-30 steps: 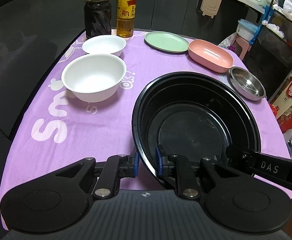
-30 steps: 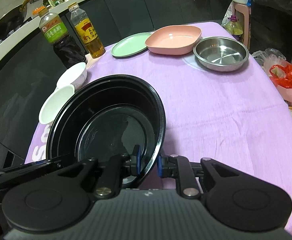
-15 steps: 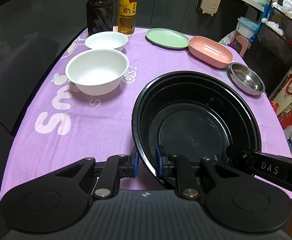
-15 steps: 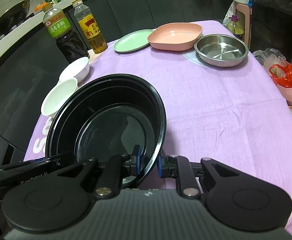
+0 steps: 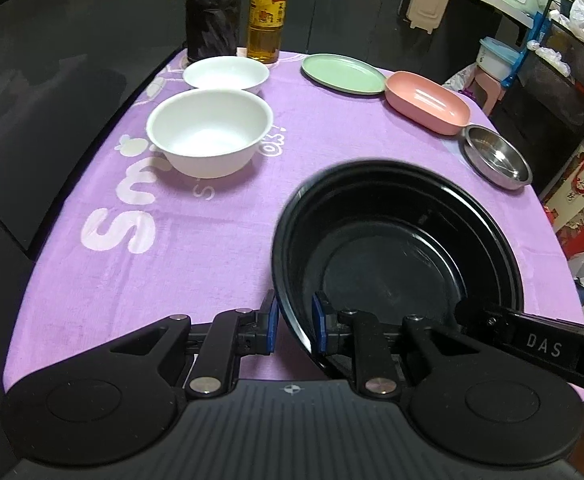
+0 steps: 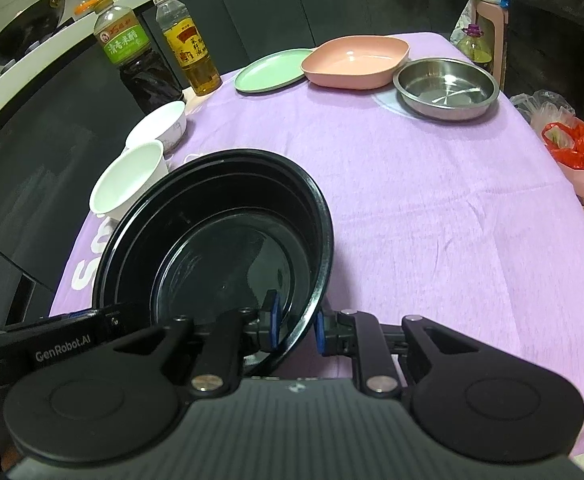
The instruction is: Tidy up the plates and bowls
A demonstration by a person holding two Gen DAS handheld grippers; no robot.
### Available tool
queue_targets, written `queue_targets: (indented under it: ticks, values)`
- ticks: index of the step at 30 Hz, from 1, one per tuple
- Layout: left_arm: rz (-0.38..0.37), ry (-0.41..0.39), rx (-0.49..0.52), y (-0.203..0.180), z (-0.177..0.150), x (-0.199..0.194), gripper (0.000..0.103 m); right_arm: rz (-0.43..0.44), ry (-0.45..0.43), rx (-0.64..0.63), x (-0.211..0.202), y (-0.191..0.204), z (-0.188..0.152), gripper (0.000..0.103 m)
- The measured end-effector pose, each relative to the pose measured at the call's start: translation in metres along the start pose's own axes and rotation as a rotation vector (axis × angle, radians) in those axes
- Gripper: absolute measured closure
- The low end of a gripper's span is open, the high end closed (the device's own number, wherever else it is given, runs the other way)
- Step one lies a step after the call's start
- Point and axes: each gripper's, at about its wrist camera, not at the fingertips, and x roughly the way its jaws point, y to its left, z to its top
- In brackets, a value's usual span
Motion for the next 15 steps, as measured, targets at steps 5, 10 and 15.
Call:
queue_targets:
  ticks: [5, 10, 15]
  values:
    - [-0.001, 0.007, -0.028, 0.007, 0.000, 0.001, 0.086, 0.001, 0.014, 0.024, 0.003, -0.006, 0.000, 0.077]
    - [0.000, 0.013, -0.037, 0.008, -0.001, 0.002, 0.086, -0.017, -0.004, 0.016, 0.002, -0.006, -0.001, 0.059]
    - [0.007, -0.006, -0.038, 0.009, -0.001, -0.002, 0.086, -0.019, -0.027, 0.043, -0.001, -0.013, 0.002, 0.057]
